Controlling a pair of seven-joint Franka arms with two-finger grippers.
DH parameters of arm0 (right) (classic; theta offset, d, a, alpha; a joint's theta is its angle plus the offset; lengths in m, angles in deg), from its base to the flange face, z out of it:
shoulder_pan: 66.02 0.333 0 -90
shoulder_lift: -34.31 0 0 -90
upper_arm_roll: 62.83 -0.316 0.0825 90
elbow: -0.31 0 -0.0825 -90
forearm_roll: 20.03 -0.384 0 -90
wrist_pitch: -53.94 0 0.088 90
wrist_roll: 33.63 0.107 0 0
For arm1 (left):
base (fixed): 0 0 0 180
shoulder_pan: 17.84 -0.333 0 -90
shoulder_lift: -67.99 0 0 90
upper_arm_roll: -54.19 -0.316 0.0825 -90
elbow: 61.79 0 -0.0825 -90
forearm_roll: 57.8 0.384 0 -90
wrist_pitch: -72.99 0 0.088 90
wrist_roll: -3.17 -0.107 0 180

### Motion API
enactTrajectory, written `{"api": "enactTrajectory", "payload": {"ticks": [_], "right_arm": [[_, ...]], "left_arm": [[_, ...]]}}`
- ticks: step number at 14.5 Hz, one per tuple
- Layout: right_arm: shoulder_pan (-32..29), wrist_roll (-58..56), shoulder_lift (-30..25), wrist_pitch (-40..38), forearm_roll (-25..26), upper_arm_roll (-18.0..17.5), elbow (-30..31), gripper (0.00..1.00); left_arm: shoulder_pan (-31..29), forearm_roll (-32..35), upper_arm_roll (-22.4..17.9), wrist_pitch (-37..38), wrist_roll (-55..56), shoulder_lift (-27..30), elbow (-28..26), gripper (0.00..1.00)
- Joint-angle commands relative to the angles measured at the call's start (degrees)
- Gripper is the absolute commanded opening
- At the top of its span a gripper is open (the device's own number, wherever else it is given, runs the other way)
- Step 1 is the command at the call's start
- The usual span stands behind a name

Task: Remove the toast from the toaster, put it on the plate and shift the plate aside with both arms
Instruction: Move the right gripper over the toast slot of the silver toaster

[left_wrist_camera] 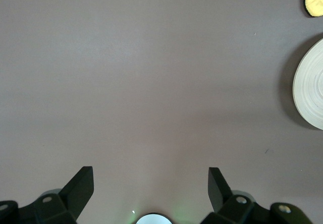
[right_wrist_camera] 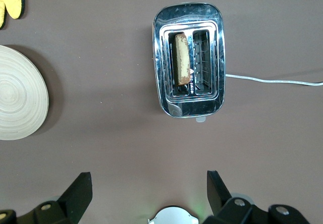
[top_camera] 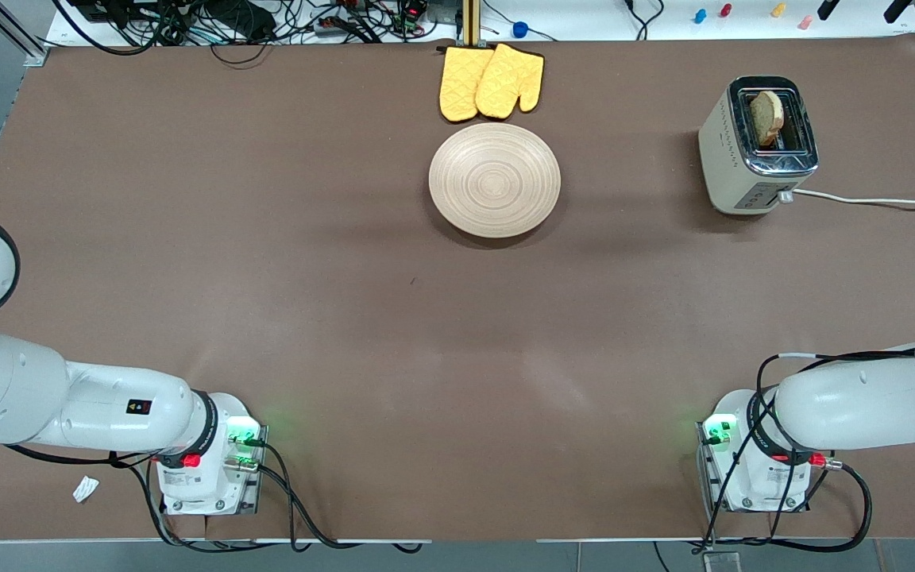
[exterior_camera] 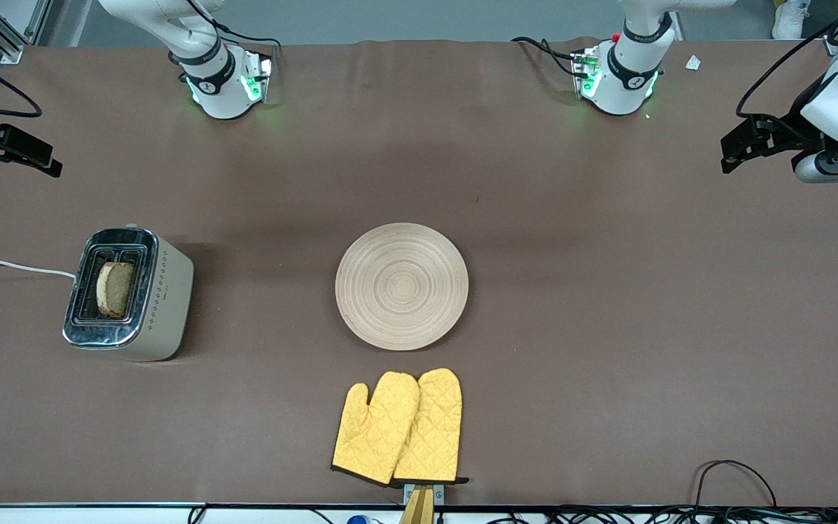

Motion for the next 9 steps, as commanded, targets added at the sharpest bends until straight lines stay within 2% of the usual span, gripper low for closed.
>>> {"api": "enactTrajectory", "payload": {"ticks": [1, 6, 9], "right_arm": [[-0.3, 0.0, -0.4, 0.1, -1.2, -0.1, 0.5, 1.0], [-1.1, -0.3, -0.2, 0.9, -1.0, 0.1, 2.3, 1.0], [-2.2, -0.3, 2.3, 2.6, -1.0, 0.1, 4.9, 1.0]], "left_arm": [[0.0, -0.5, -0.2, 0.2, -1.1, -0.9, 1.6, 1.0], [0.0, -0.5, -0.2, 0.2, -1.1, -0.9, 1.7, 1.0], [0.0, -0.5, -0.2, 0.2, -1.1, -0.9, 1.7, 1.0]]}}
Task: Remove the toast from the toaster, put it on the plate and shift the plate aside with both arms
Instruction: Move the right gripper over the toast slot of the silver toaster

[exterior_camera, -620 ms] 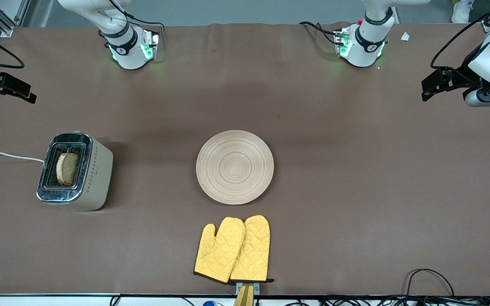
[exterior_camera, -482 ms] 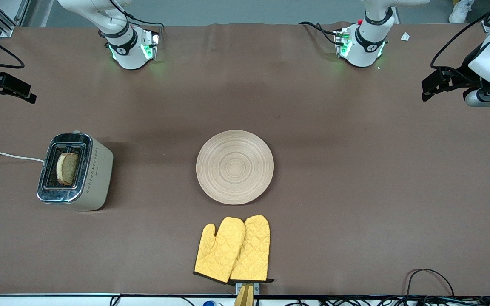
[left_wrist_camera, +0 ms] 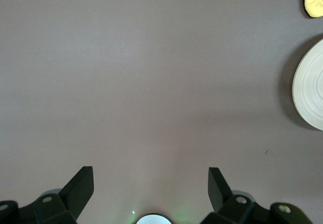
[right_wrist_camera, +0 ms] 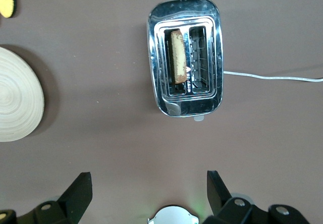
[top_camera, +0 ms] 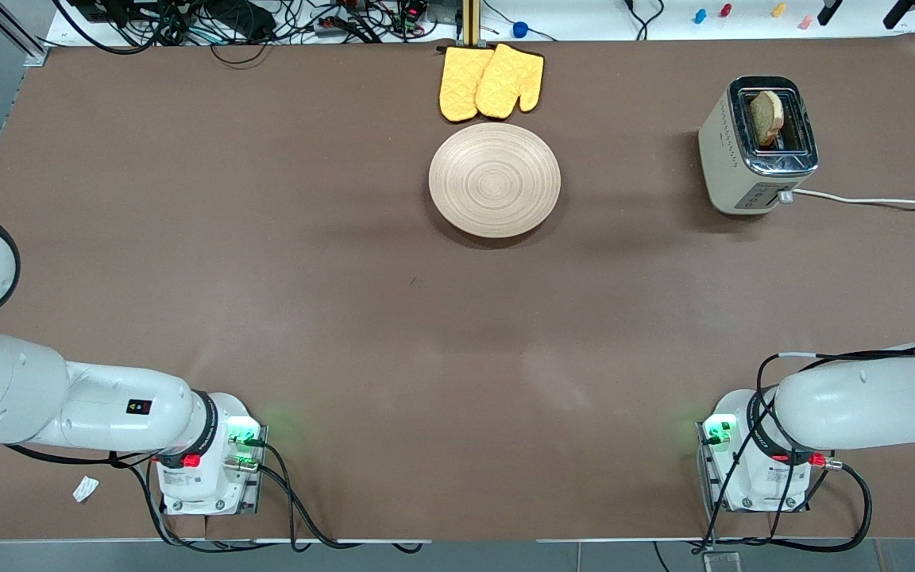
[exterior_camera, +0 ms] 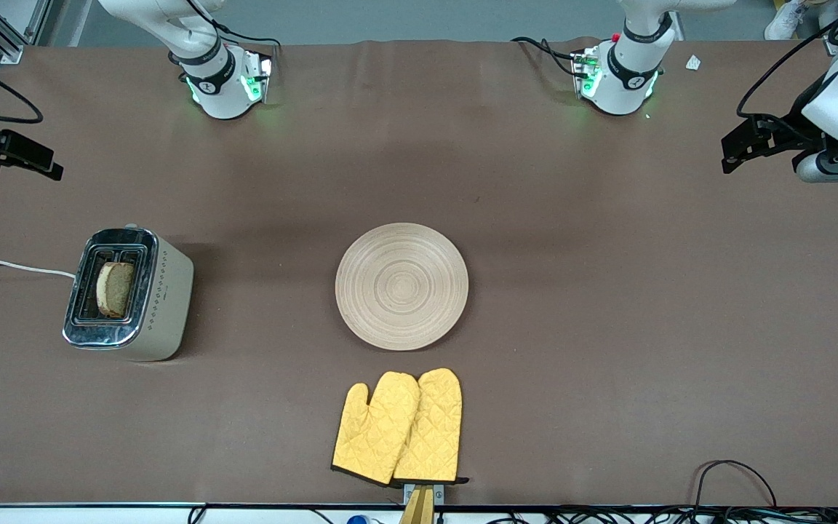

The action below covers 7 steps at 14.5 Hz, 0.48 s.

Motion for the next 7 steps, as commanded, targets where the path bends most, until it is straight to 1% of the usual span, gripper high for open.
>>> {"api": "enactTrajectory", "payload": {"ticks": [1, 2, 4, 7], "right_arm": [[-0.9, -0.3, 1.7, 3.4, -1.0, -0.3, 5.4, 1.0], [-0.9, -0.3, 1.7, 6.3, -1.0, -0.3, 8.7, 1.0], [-0.9, -0.6, 2.1, 11.5, -1.0, -0.3, 12.4, 1.0], [-2.5, -6.8, 5.0, 17.7, -1.0, -0.3, 14.3, 1.0]], "left_arm": [[0.0, -0.5, -0.2, 0.2, -1.1, -0.8, 1.4, 1.0], [0.0, -0.5, -0.2, 0.2, -1.1, -0.8, 1.5, 1.0], [0.0, -0.5, -0.2, 0.2, -1.1, -0.7, 1.5, 1.0], [0.0, -0.5, -0.2, 0.2, -1.1, -0.8, 1.5, 1.0]]}}
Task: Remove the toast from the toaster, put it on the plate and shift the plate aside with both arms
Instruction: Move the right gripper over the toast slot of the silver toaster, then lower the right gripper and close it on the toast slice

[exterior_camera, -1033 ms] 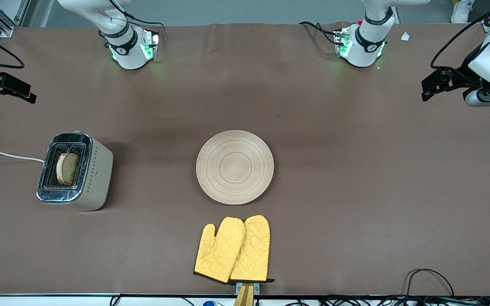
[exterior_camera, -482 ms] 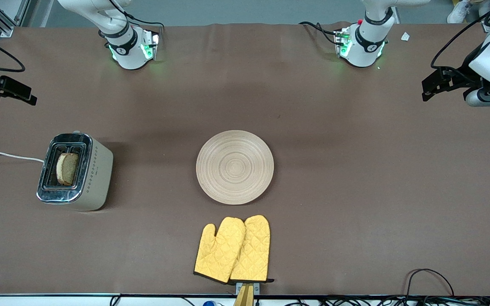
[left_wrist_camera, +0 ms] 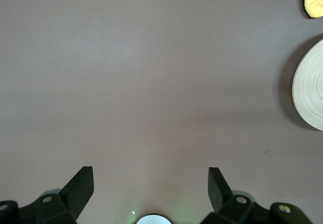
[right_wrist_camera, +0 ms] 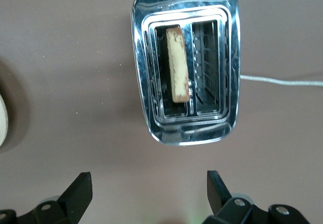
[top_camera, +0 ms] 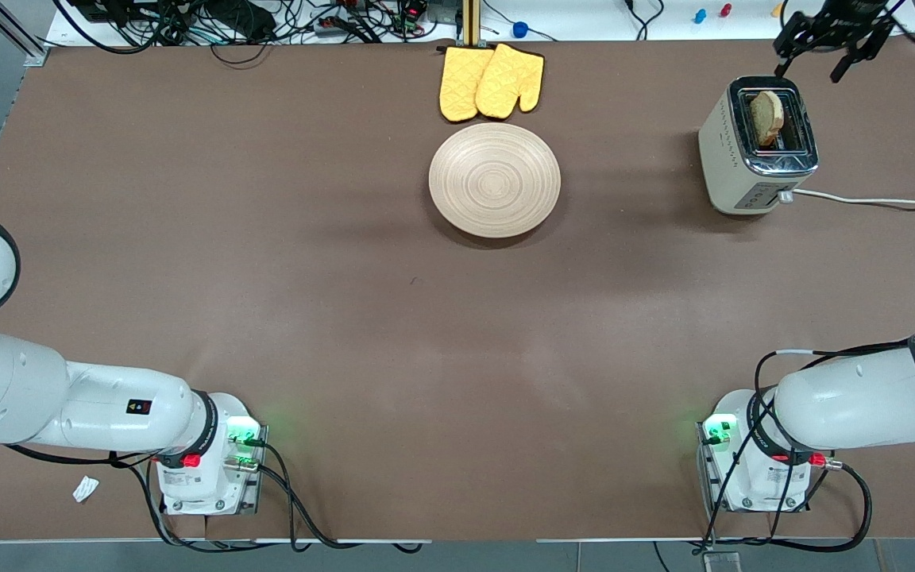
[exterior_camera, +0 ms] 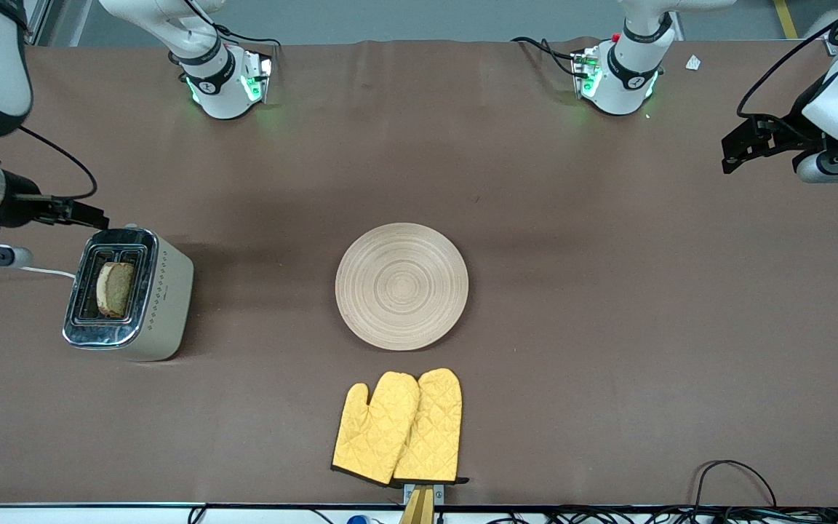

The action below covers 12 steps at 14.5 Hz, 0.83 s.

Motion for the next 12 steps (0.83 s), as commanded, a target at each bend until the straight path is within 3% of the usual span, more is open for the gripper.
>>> {"api": "enactTrajectory", "payload": {"ticks": [1, 12], "right_arm": [[-2.8, -4.8, 1.6, 4.3, -1.1, -0.4, 1.8, 1.0], [-3.1, -5.0, 9.9, 13.6, -1.2, -0.4, 1.9, 1.0]], "left_arm": [[0.0, -0.5, -0.2, 0.2, -1.1, -0.6, 1.3, 1.0], [0.0, -0.4, -0.2, 0.2, -1.1, -0.6, 1.3, 1.0]]}}
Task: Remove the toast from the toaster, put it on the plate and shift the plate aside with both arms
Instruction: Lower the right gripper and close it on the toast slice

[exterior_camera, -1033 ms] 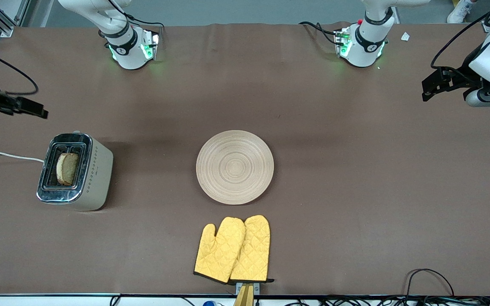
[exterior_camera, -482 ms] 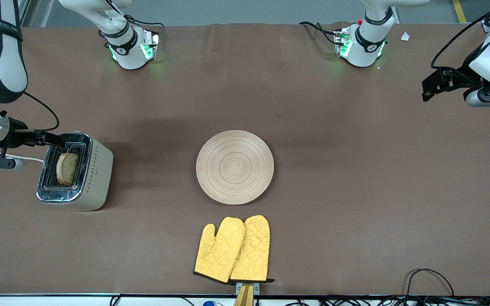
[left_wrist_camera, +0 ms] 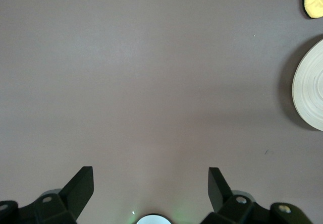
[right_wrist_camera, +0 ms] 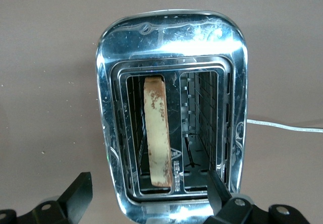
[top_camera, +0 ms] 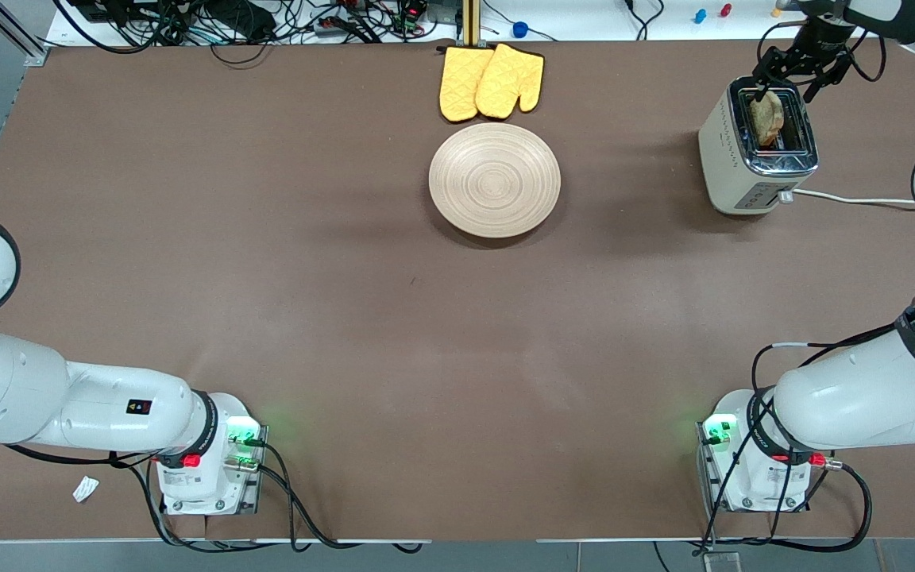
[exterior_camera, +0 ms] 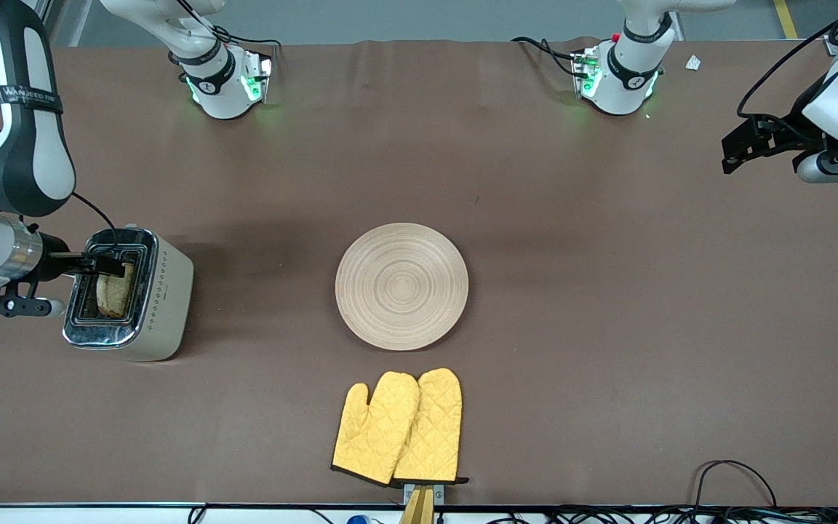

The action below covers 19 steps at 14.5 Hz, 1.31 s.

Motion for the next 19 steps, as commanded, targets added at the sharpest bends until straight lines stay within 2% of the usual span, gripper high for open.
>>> {"api": "enactTrajectory", "payload": {"ticks": [1, 8, 12, 17, 18, 19], "right_arm": [[-0.6, -1.0, 0.6, 0.7, -1.2, -0.4, 0.2, 1.0], [-1.0, -2.1, 2.2, 2.4, -1.2, -0.4, 0.2, 0.93], [-1.4, -2.8, 2.3, 2.5, -1.1, -0.4, 0.1, 0.76], [-1.4, -2.9, 2.5, 2.7, -1.1, -0.4, 0.2, 0.75], [-1.4, -2.9, 2.5, 2.7, -1.2, -0.4, 0.1, 0.73], [-1.3, -3.0, 2.5, 2.7, -1.1, -0.4, 0.1, 0.65]], "left_arm": [[0.0, -0.4, -0.2, 0.2, -1.1, -0.6, 1.3, 1.0], [0.0, -0.4, -0.2, 0.2, -1.1, -0.6, 1.3, 1.0], [0.0, -0.4, -0.2, 0.2, -1.1, -0.6, 1.3, 1.0], [0.1, -0.4, -0.2, 0.2, -1.1, -0.6, 1.3, 1.0], [0.1, -0.4, -0.2, 0.2, -1.1, -0.6, 1.3, 1.0], [0.1, -0.4, -0.2, 0.2, -1.1, -0.6, 1.3, 1.0]]}}
